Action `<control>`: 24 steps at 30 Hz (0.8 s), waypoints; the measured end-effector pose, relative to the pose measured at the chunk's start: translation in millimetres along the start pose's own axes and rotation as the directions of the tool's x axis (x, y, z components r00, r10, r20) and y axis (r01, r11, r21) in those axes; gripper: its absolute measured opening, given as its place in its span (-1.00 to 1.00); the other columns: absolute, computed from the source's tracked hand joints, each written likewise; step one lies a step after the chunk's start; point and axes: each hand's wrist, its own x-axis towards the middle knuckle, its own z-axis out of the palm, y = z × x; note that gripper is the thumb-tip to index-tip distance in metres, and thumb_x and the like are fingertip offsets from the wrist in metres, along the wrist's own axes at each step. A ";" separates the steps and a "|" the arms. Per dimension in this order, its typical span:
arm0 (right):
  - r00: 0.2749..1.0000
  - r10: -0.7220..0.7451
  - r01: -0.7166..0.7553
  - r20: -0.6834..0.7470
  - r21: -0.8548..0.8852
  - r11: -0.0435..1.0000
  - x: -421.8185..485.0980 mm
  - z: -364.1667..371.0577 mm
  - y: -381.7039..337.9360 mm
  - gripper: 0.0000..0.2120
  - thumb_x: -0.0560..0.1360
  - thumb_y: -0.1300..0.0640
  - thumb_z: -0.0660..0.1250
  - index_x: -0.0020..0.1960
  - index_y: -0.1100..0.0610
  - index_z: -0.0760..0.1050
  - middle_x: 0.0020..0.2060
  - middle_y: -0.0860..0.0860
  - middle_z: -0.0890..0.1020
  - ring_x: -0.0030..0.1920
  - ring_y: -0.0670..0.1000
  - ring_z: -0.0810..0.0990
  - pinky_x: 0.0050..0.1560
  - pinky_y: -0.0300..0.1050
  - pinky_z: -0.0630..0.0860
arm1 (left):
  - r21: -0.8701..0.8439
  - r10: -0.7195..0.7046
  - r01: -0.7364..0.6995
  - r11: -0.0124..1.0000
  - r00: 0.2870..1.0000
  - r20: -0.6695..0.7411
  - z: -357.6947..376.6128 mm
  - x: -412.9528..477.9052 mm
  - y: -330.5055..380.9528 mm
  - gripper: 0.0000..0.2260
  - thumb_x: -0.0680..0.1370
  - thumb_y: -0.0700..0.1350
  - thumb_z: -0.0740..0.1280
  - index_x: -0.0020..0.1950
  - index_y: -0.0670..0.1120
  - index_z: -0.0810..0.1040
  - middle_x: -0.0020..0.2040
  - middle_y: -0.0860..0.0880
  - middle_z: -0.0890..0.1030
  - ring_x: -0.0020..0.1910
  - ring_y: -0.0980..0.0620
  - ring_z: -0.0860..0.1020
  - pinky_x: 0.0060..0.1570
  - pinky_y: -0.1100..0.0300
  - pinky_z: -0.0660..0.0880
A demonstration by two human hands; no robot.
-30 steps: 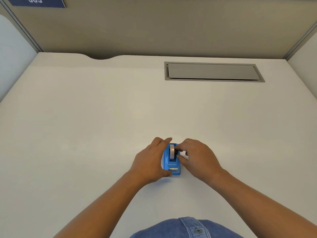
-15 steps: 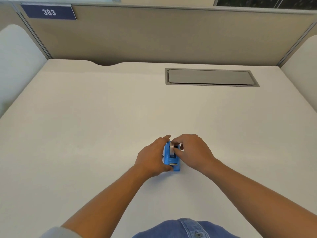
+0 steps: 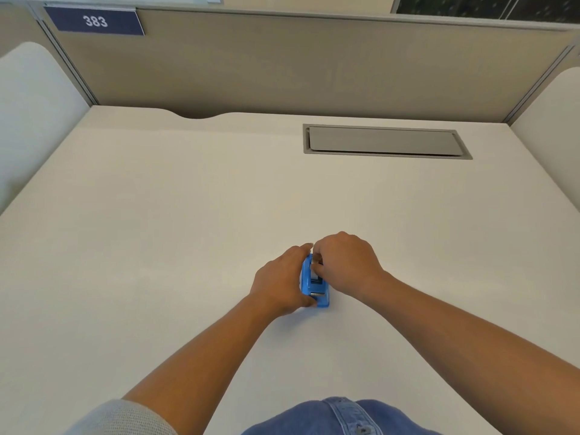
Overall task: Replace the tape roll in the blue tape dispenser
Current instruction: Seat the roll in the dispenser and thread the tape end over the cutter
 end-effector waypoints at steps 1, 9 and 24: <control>1.000 0.001 -0.001 -0.001 0.000 1.000 0.4 -1.1 0.2 -0.89 0.47 0.12 0.30 -0.12 0.07 0.60 -0.22 0.03 0.67 -0.20 0.10 0.62 -0.28 -0.09 0.47 | 0.002 -0.002 0.002 1.000 1.000 0.000 0.1 -0.1 0.1 -0.10 0.24 0.08 0.60 0.45 0.16 0.18 0.31 0.17 0.47 0.06 0.03 0.57 -0.02 0.11 0.52; 0.990 -0.143 0.138 -0.013 -0.181 0.974 1.5 5.5 -3.3 -0.85 0.45 0.22 0.25 -0.26 0.04 0.38 -0.45 -0.08 0.33 -0.33 0.04 0.44 -0.49 -0.17 0.14 | -0.028 0.001 -0.001 1.000 1.000 -0.004 -0.5 -1.5 2.0 -0.21 0.24 0.04 0.60 0.36 0.16 0.26 0.22 0.16 0.52 -0.07 0.07 0.53 -0.13 0.18 0.42; 0.996 -0.084 0.086 -0.044 0.058 0.995 -15.1 4.7 3.7 -0.89 0.49 0.12 0.21 -0.17 0.07 0.49 -0.23 0.00 0.63 -0.27 0.05 0.51 -0.32 -0.11 0.35 | 0.022 0.042 -0.041 0.999 0.999 -0.013 1.5 0.8 -1.4 -0.27 0.25 0.09 0.58 0.34 0.16 0.32 0.24 0.16 0.48 -0.12 0.09 0.50 -0.14 0.19 0.44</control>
